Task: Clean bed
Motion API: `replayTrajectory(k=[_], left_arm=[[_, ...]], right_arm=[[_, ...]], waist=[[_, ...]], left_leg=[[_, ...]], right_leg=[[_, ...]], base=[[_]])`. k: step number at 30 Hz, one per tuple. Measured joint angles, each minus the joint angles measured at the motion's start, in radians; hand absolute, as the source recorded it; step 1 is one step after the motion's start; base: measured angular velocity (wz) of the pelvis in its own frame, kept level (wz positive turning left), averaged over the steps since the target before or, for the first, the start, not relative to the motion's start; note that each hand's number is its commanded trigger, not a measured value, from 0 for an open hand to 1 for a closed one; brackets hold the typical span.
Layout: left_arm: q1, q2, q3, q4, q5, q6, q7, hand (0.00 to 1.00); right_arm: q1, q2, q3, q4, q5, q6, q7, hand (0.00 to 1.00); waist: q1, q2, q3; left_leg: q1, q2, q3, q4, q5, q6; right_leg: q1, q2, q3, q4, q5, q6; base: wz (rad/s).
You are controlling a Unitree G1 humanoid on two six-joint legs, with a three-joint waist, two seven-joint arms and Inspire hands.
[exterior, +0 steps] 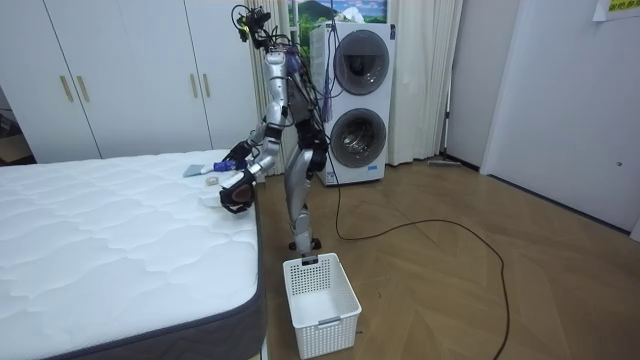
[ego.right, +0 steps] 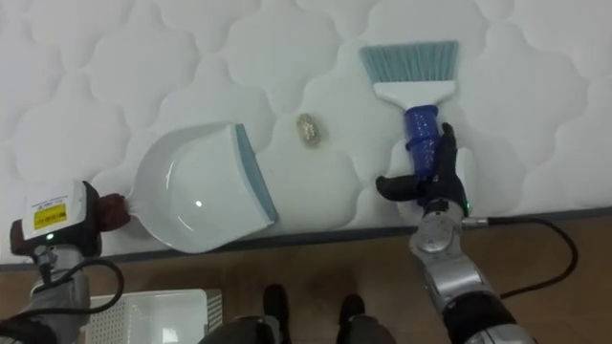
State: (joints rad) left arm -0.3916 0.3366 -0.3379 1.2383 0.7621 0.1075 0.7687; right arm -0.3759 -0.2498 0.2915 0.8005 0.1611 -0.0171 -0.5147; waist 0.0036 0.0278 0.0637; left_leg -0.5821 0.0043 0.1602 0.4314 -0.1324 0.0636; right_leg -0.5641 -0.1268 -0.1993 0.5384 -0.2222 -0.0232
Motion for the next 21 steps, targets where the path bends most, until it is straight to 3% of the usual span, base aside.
replayTrajectory(k=[7,17,18,19,20,21], left_arm=[[-0.013,0.000,-0.001,-0.003,0.035,0.001,-0.002,1.00],[-0.017,0.001,-0.021,-0.002,0.035,0.002,-0.015,1.00],[-0.017,0.002,-0.021,-0.002,0.035,0.002,-0.015,1.00],[-0.017,0.002,-0.021,-0.002,0.035,0.002,-0.015,1.00],[-0.017,0.002,-0.021,-0.002,0.035,0.002,-0.015,1.00],[-0.017,0.003,-0.021,-0.002,0.036,0.002,-0.015,1.00]], right_arm=[[-0.028,-0.008,0.000,0.064,0.000,-0.006,0.022,0.00],[-0.071,-0.018,0.001,0.148,0.020,-0.015,0.066,0.02],[-0.073,-0.021,0.001,0.150,0.020,-0.015,0.073,0.05],[-0.074,-0.024,0.001,0.155,0.017,-0.016,0.080,0.17],[-0.075,-0.025,0.001,0.157,0.014,-0.017,0.083,0.30],[-0.075,-0.027,0.001,0.161,0.007,-0.017,0.083,0.49]], waist=[[0.000,0.009,0.0054],[0.004,0.012,0.0067],[0.004,0.012,0.0066],[0.004,0.012,0.0065],[0.004,0.012,0.0065],[0.004,0.012,0.0065]], left_leg=[[-0.001,0.001,-0.007,0.019,-0.006,0.007],[-0.001,0.000,-0.009,0.035,-0.008,0.008],[-0.001,0.000,-0.009,0.036,-0.008,0.008],[-0.001,0.000,-0.009,0.036,-0.008,0.008],[-0.001,-0.001,-0.009,0.036,-0.008,0.008],[-0.001,-0.001,-0.010,0.037,-0.008,0.009]], right_leg=[[0.009,-0.001,-0.007,0.006,0.001,0.001],[0.010,-0.005,-0.009,0.014,0.000,0.002],[0.010,-0.005,-0.008,0.014,-0.001,0.003],[0.010,-0.005,-0.008,0.015,-0.001,0.003],[0.010,-0.005,-0.008,0.016,-0.001,0.003],[0.010,-0.006,-0.009,0.017,-0.002,0.004]], base=[[0.02],[0.01],[0.00],[0.00],[0.00],[0.00]])
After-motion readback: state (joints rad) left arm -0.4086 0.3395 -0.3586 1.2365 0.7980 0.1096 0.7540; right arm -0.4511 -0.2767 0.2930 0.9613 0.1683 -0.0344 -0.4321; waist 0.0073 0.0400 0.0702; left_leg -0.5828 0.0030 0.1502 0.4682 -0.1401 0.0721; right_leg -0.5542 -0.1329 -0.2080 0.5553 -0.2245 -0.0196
